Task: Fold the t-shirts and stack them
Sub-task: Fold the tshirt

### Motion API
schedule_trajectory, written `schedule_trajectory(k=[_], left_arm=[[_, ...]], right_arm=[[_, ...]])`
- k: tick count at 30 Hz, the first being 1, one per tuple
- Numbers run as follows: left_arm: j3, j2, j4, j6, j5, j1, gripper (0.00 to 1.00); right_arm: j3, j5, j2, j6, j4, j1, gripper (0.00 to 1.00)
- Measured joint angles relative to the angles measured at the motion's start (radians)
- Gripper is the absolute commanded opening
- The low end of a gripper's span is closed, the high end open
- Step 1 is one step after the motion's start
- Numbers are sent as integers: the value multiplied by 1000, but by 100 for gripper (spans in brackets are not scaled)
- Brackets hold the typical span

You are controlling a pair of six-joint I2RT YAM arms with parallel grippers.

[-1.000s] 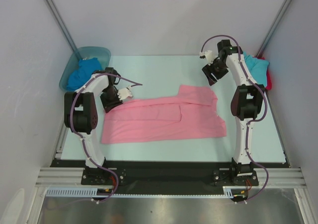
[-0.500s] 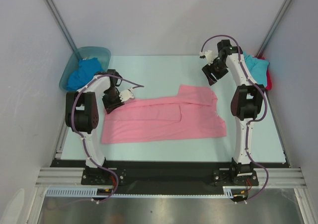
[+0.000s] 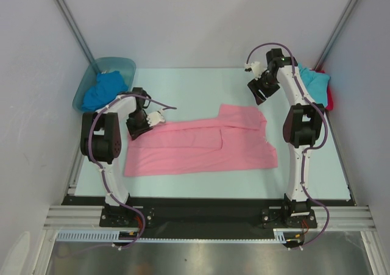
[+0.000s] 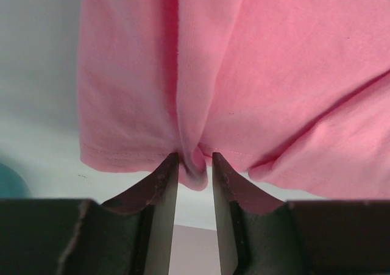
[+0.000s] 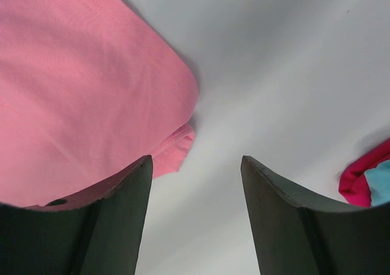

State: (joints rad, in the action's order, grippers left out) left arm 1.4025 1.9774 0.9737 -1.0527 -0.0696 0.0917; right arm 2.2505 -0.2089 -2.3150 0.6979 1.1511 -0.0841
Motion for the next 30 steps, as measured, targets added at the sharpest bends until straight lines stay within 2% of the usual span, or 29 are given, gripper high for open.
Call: schedule_trajectory(k=[3, 4, 7, 15, 23, 30], left_arm=[[-10, 0, -20, 5, -10, 0, 24], [-13, 0, -28, 6, -14, 0, 15], [-19, 0, -42, 10, -25, 0, 0], [-10, 0, -45, 21, -37, 0, 0], [165, -4, -18, 74, -32, 1, 0], [185, -19, -5, 85, -32, 5, 0]], right_arm=[[0, 0, 0, 0, 0, 0, 66], [0, 0, 0, 0, 0, 0, 65], [0, 0, 0, -3, 0, 0, 64], [-3, -1, 0, -13, -1, 0, 64], [-16, -10, 0, -31, -17, 0, 64], [-42, -18, 0, -44, -31, -3, 64]])
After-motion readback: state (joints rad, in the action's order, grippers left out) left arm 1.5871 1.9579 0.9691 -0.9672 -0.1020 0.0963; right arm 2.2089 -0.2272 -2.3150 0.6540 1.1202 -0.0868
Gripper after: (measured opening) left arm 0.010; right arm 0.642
